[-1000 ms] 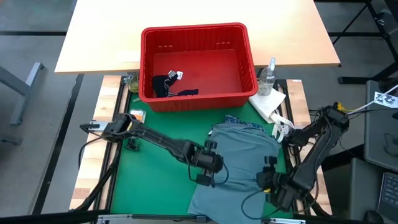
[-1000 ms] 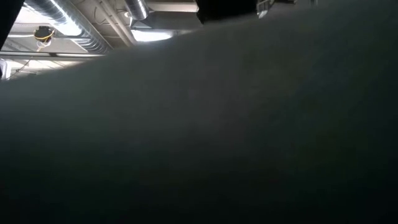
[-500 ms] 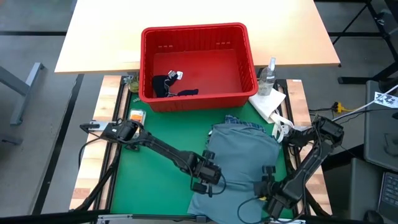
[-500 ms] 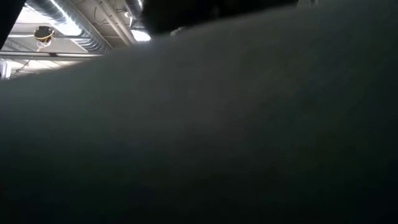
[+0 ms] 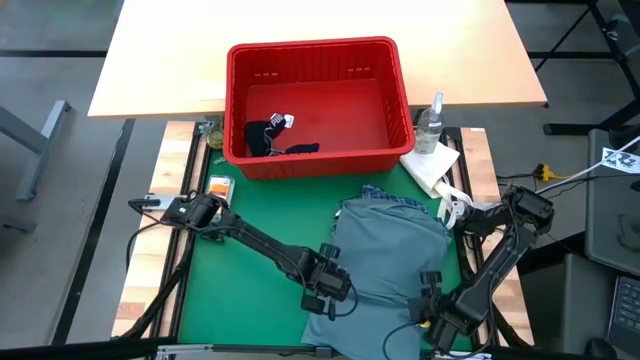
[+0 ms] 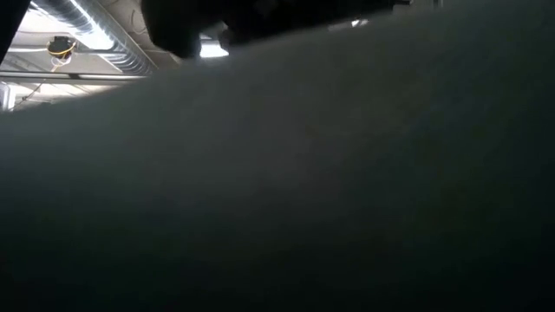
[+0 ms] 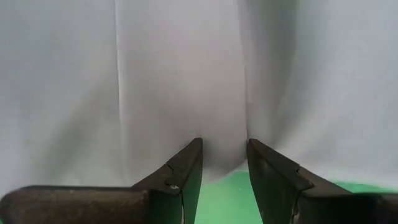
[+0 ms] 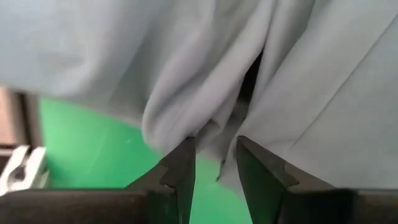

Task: Fold Laundry from Bin
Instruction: Fold the blue pants on top of the blue shirt

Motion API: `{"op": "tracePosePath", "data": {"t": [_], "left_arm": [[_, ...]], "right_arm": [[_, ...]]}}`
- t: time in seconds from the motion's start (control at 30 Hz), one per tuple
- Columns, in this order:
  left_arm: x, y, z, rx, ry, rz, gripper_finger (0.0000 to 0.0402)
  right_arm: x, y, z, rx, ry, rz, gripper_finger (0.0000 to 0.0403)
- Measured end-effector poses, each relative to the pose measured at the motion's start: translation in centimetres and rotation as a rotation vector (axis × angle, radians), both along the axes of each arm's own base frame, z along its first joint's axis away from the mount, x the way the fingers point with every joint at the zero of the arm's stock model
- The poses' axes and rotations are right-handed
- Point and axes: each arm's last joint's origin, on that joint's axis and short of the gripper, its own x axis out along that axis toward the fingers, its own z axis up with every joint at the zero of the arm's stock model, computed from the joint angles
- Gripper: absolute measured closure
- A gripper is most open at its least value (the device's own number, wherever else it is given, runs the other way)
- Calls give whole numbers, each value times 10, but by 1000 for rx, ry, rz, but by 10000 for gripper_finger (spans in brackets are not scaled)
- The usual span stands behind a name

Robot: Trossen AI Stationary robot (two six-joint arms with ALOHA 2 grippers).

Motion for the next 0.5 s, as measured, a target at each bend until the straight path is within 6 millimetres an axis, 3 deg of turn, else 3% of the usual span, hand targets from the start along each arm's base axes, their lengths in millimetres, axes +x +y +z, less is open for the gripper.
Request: {"op": "tracePosePath", "data": {"t": [0.27, 0.5], "left_arm": [[-13, -7, 24, -35, -7, 45, 280], [-24, -34, 29, -188, 1, 42, 280]], "right_arm": [[-3, -2, 22, 110, -42, 12, 286], [10, 12, 30, 251, -229, -2, 286]]}}
